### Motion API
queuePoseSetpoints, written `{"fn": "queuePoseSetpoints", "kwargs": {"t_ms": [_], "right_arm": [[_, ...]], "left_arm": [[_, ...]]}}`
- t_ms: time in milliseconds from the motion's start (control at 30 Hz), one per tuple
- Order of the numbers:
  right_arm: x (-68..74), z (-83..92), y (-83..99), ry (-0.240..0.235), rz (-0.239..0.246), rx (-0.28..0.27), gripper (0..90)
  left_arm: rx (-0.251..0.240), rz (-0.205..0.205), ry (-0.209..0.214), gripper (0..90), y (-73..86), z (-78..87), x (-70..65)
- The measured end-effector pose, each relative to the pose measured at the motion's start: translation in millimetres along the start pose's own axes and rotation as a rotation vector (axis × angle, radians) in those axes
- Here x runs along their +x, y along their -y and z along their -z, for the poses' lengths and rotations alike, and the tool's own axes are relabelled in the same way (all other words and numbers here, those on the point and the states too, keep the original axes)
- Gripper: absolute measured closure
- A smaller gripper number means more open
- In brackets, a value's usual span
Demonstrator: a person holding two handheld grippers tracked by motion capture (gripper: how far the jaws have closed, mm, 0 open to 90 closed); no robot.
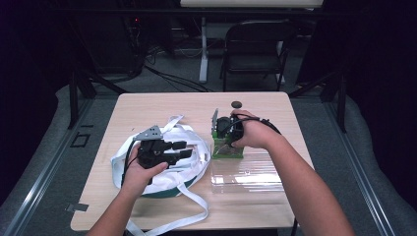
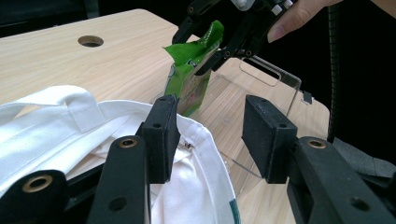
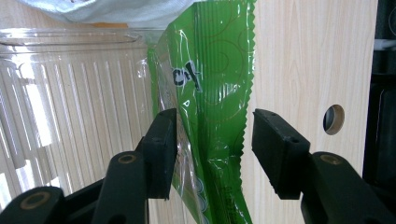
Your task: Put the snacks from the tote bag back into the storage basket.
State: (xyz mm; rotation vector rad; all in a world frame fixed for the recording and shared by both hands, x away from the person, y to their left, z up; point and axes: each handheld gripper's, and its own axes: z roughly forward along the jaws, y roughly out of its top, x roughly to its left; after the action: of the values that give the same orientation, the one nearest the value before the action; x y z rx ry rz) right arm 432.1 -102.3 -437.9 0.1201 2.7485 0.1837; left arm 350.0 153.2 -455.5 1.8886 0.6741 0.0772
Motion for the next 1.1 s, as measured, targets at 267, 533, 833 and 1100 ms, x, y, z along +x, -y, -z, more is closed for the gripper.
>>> {"fn": "queuePoseSetpoints", "kwargs": {"t_ms": [267,533,833,1100], "right_arm": [[-0.5,2.3,1.2,-0.001,-0.012,-0.005,48.3],[-0.6,9.0,-0.3,0.006,-0.014,-0.029,46.3],[0.9,25.2,-1.0,0.022,-0.025,-0.068,46.3],[1.2,45.3,5.1,0.052,-0.049,-0.119,46.4]], "left_arm": [[0.0,0.01,0.001,52.6,0.3,0.1,0.7],[0.003,0.02,-0.004,51.4,1.9,-0.9,3.1],[0.008,0.032,-0.021,47.9,3.9,0.6,8.8],[0.011,0.036,-0.042,48.7,5.4,2.4,12.7]]}}
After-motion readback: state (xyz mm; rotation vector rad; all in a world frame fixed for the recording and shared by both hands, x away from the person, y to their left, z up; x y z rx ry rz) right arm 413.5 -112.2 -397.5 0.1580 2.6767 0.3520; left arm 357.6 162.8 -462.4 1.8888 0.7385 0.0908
